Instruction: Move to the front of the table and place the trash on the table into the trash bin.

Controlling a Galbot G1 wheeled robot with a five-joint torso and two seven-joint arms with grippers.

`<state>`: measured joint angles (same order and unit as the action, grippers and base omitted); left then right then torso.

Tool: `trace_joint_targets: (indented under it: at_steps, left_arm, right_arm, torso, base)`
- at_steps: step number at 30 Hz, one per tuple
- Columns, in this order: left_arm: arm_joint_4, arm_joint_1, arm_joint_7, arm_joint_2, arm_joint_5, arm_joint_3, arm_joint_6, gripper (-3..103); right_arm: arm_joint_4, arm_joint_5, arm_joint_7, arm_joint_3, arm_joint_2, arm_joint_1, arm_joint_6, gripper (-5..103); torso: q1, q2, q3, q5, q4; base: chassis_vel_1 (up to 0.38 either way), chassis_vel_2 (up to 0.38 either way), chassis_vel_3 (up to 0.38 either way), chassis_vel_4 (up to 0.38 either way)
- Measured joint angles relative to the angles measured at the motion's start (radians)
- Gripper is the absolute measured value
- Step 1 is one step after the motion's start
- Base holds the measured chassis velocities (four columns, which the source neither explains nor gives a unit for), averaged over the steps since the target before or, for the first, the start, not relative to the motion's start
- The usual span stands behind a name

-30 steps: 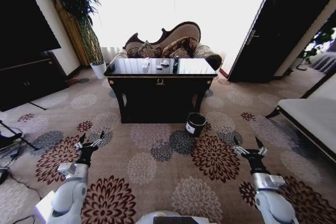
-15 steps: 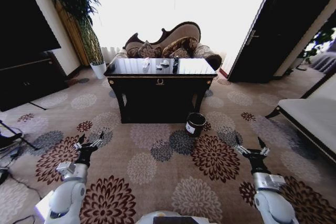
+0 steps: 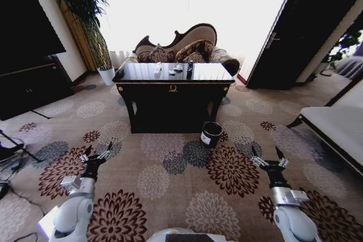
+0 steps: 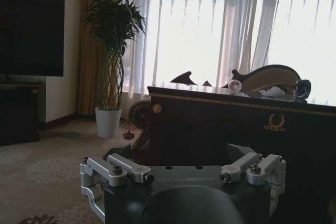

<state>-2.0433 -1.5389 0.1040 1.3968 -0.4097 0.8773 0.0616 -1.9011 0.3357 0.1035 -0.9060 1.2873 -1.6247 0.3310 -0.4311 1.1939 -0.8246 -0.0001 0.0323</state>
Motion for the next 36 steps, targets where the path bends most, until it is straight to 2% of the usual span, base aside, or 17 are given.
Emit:
trace_joint_targets:
  at_steps: [13,16,18,23,29,36]
  left_arm:
    - [-0.009,-0.013,0.008,-0.006,-0.001,0.014,-0.004,100]
    - [-0.009,-0.014,0.011,-0.006,-0.001,0.014,-0.006,100]
    - [-0.009,-0.014,0.013,-0.005,-0.001,0.014,-0.008,100]
    - [-0.009,-0.015,0.017,0.001,0.0,0.014,-0.012,100]
    - [-0.008,-0.015,0.019,0.001,0.002,0.017,-0.018,100]
    - [-0.007,-0.015,0.022,0.004,0.003,0.017,-0.02,100]
  right_arm:
    - [-0.007,-0.001,0.016,0.002,0.006,-0.001,0.003,100]
    - [-0.007,0.002,0.016,0.0,0.006,-0.001,0.003,100]
    - [-0.006,0.003,0.018,-0.001,0.004,0.0,0.004,100]
    - [-0.002,0.005,0.019,-0.002,0.003,0.0,0.006,100]
    - [0.004,0.004,0.024,-0.002,0.004,0.003,0.006,100]
    - [0.006,0.002,0.024,-0.002,0.006,0.005,0.005,100]
  torso:
    - [0.0,0.0,0.0,0.0,0.0001]
    - [0.0,0.0,0.0,-0.0002,0.0002]
    - [-0.001,0.0,0.0,0.0003,-0.0007]
    - [-0.001,0.0,0.0,-0.0001,0.0006]
    - [0.0,0.0,0.0,0.0,-0.0004]
    - [0.0,0.0,0.0,0.0001,0.0002]
  base:
    - [-0.032,0.037,0.037,-0.034]
    - [-0.161,0.165,0.203,-0.149]
    - [-0.189,0.198,0.237,-0.187]
    - [-0.225,0.17,0.203,-0.227]
    - [-0.15,0.166,0.167,-0.151]
    - [-0.114,0.096,0.095,-0.112]
